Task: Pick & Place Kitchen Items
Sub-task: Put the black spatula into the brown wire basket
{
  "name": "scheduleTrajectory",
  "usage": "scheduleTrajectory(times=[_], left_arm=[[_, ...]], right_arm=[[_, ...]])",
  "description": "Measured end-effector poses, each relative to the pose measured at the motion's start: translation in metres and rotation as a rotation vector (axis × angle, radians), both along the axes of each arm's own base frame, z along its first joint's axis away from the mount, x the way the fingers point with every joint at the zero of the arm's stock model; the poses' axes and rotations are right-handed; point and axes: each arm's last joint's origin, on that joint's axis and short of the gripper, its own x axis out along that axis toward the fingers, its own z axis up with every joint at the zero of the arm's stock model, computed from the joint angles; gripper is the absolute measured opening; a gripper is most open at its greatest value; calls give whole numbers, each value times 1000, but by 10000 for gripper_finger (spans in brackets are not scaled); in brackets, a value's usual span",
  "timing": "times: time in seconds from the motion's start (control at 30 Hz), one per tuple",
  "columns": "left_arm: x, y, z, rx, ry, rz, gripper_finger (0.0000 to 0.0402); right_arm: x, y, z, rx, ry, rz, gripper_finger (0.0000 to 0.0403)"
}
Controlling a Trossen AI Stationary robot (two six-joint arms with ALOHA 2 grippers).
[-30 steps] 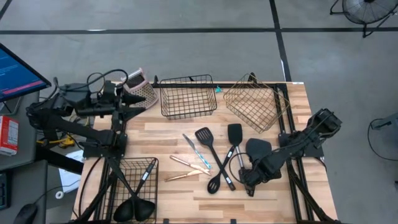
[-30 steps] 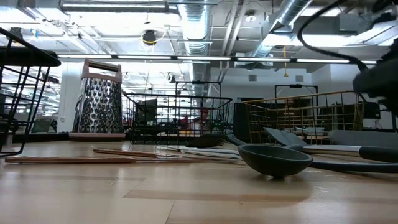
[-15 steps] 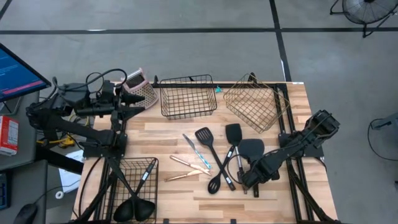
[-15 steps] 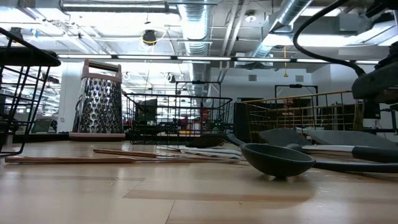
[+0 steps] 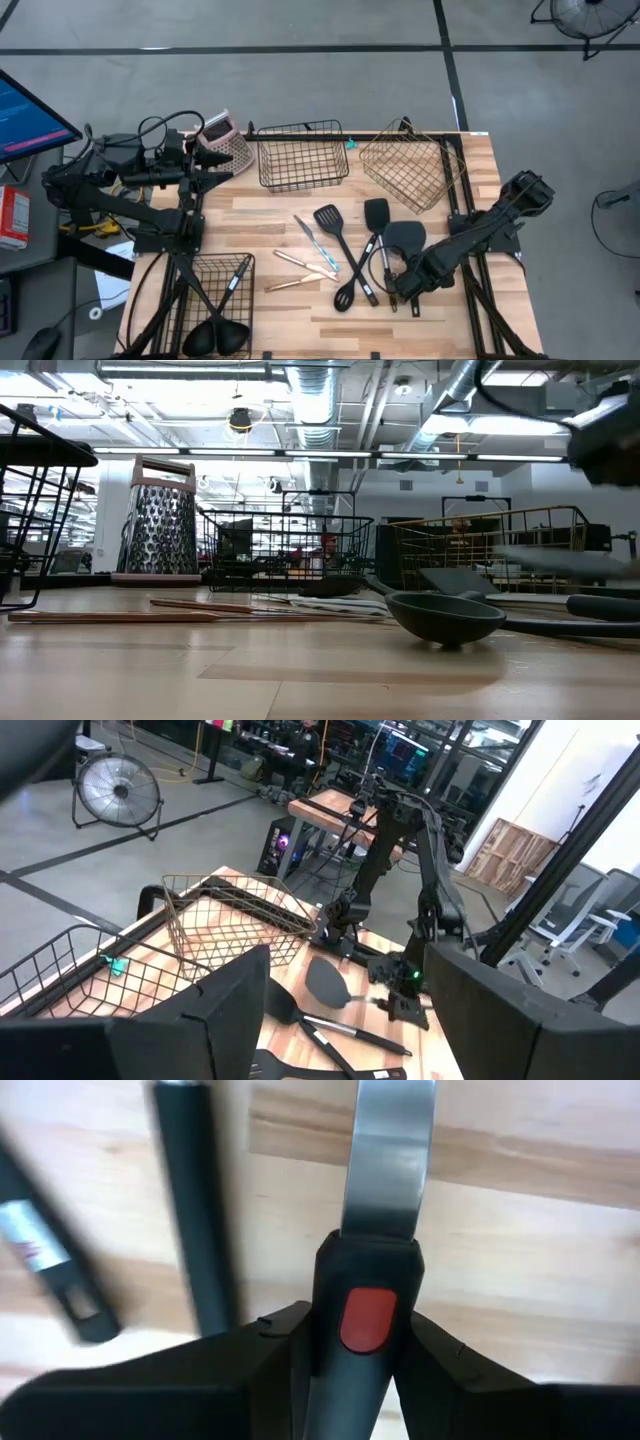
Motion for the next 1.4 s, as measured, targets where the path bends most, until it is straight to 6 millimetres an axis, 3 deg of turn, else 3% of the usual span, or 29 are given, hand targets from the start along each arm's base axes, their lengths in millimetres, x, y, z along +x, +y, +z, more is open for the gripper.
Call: scheduleTrajectory(times=[0.17, 0.33, 0.5, 0.67, 1.03, 1.23, 1.4], left_arm=[[0, 0, 0, 0, 0, 0, 250], [0, 0, 0, 0, 1, 0, 250], [0, 0, 0, 0, 1, 0, 250], [0, 0, 0, 0, 1, 0, 250], [0, 0, 0, 0, 1, 0, 250], [0, 0, 0, 0, 1, -1, 250], [0, 0, 0, 0, 1, 0, 250]], right_arm=[[-5, -7, 42, -11, -143, 46, 99], [-8, -27, 89, -48, -302, 130, 101], [-11, -61, 127, -136, -388, 224, 101], [-14, -110, 150, -227, -365, 293, 102], [-37, -212, 150, -218, -90, 331, 102], [-40, -252, 139, -178, -30, 344, 103], [-39, -275, 125, -100, 55, 380, 103]])
